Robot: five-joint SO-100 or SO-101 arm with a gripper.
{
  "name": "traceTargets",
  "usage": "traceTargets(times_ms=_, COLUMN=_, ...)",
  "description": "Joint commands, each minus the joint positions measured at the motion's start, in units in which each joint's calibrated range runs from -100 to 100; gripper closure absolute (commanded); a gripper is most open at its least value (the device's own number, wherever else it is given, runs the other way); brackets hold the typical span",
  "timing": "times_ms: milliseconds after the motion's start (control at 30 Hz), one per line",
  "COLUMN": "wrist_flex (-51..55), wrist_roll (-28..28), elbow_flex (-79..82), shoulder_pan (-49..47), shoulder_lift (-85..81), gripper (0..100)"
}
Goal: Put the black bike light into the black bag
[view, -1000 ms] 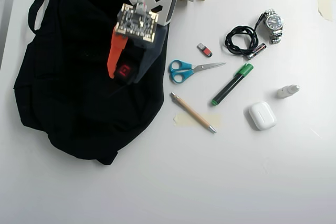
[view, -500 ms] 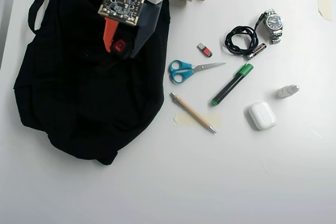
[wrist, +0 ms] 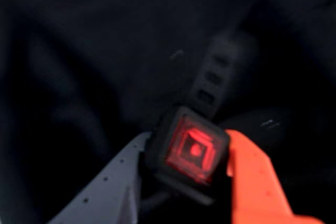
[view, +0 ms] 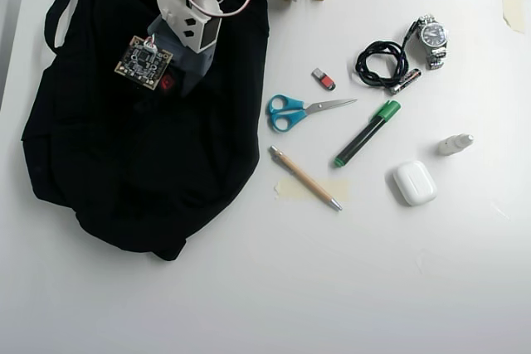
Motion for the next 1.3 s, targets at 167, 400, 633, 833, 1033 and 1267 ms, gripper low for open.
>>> traceTargets(times_ms=167, wrist_flex=-6.45, wrist_roll=-2.42, elbow_flex=4.99, shoulder_pan=2.79, shoulder_lift=0.06, gripper=97)
traceTargets(times_ms=400, wrist_flex=-13.86, wrist_roll=-9.92, elbow_flex=16.76, shoulder_pan=2.64, shoulder_lift=-0.02, gripper=51)
traceTargets(times_ms=633, wrist_flex=-7.83, wrist_roll=-10.60, elbow_flex=-2.56, shoulder_pan=-17.63, shoulder_lift=-21.52, gripper=81)
traceTargets(times_ms=833, wrist_flex=-8.86, wrist_roll=-11.08, elbow_flex=18.20, shoulder_pan=-31.01, shoulder_lift=-48.57, gripper=98)
traceTargets(times_ms=1033, wrist_flex=-24.54, wrist_roll=-14.27, elbow_flex=46.68, shoulder_pan=-31.91, shoulder_lift=-66.16, gripper=98)
traceTargets(times_ms=1267, wrist_flex=-43.31, wrist_roll=-14.38, elbow_flex=75.34, shoulder_pan=-32.58, shoulder_lift=-76.95, gripper=98)
